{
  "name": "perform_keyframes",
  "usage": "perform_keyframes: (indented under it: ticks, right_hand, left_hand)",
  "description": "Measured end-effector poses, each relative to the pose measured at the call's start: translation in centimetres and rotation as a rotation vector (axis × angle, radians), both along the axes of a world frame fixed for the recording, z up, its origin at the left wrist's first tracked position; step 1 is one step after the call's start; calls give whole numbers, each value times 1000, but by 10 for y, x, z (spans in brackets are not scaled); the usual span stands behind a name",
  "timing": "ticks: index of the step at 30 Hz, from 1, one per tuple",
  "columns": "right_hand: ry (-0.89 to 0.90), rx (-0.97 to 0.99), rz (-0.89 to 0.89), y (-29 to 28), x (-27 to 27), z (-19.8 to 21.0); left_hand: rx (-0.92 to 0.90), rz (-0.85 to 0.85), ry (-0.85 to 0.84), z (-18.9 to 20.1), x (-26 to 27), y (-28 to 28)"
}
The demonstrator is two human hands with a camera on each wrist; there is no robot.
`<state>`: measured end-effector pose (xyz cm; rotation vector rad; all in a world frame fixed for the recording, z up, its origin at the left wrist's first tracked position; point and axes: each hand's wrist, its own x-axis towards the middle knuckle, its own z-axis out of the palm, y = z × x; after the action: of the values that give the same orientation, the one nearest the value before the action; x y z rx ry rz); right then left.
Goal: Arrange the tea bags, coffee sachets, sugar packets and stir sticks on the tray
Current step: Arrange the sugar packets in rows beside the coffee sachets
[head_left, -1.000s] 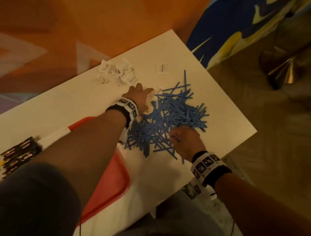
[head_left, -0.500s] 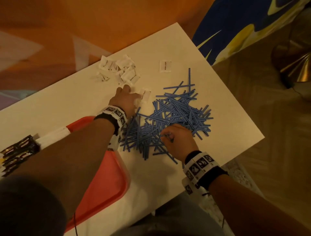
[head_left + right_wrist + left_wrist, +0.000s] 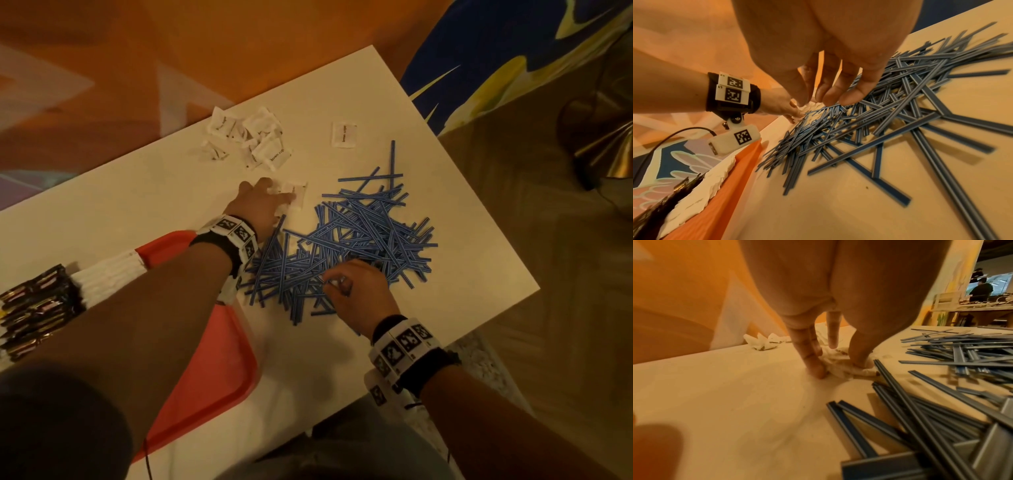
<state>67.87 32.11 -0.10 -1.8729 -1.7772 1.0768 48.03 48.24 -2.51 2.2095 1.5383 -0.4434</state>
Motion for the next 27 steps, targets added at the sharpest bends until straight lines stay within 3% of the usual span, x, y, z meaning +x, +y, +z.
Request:
perform_keyframes:
  ticks: [4,8,17,23,27]
  right_hand:
    - [38,-34,-32,-2,2,2]
    - [42,-71,-55,-2,5,6]
    - [169,-112,-121,2,9,15]
    - [255,-155,-73,17,-12,33]
    - [357,-109,-51,30,-36,53]
  left_hand:
    - [54,136,-119,-2,-4,-1]
    - [85,211,-117,3,-1,-2]
    - [187,656,-393,24,-24,-18]
    - [133,1011,-757,56,-45,-59]
    - [183,1104,-938,78,-48,-89]
